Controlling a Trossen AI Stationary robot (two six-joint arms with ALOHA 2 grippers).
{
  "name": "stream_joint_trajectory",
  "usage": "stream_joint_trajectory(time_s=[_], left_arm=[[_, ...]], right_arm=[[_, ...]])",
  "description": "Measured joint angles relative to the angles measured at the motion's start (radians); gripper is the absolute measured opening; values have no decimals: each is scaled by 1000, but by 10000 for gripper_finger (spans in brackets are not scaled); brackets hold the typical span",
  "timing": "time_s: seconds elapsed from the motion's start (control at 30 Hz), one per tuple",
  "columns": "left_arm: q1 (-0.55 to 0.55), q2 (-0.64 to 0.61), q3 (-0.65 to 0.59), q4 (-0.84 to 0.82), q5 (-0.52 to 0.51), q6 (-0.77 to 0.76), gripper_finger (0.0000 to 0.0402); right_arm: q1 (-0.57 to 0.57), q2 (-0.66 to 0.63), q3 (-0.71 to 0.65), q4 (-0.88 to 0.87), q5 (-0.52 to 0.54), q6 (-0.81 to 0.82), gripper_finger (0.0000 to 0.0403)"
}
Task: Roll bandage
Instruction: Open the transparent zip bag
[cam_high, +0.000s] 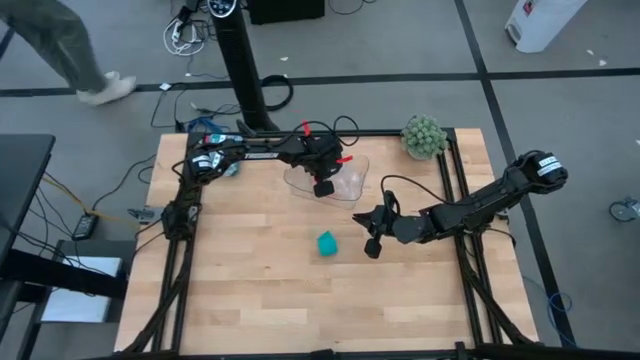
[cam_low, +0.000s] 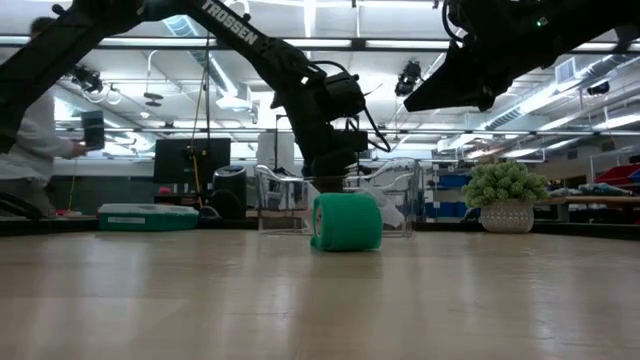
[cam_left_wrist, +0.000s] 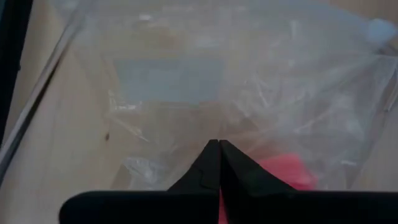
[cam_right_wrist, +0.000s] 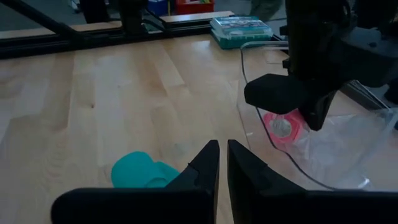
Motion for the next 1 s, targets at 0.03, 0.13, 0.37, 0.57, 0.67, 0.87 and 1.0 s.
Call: stream_joint_trajectory(time_s=[0.03,0.13,0.37,0.57,0.67,0.87,1.0], left_arm=[[-3,0,12,-23,-1,3,5],[-17,1,68,-87,-5,9,3],[-66,-29,201,-181,-31,52,2],[-80,-31,259,-203,-80,92,3],[-78,-30,252,-175,-79,220,19],[-76,-11,252,-97,-76,456,108],[-49,20,253,-57,-113,448,181]], right_arm=[[1,0,0,0,0,0,25],[1,0,0,-8,-1,2,24],[1,0,0,-7,-1,2,22],[1,0,-2,-2,-1,-2,22],[1,0,-2,-3,-1,-4,22],[9,0,-2,-8,-1,4,22],[22,0,-2,-7,0,19,22]])
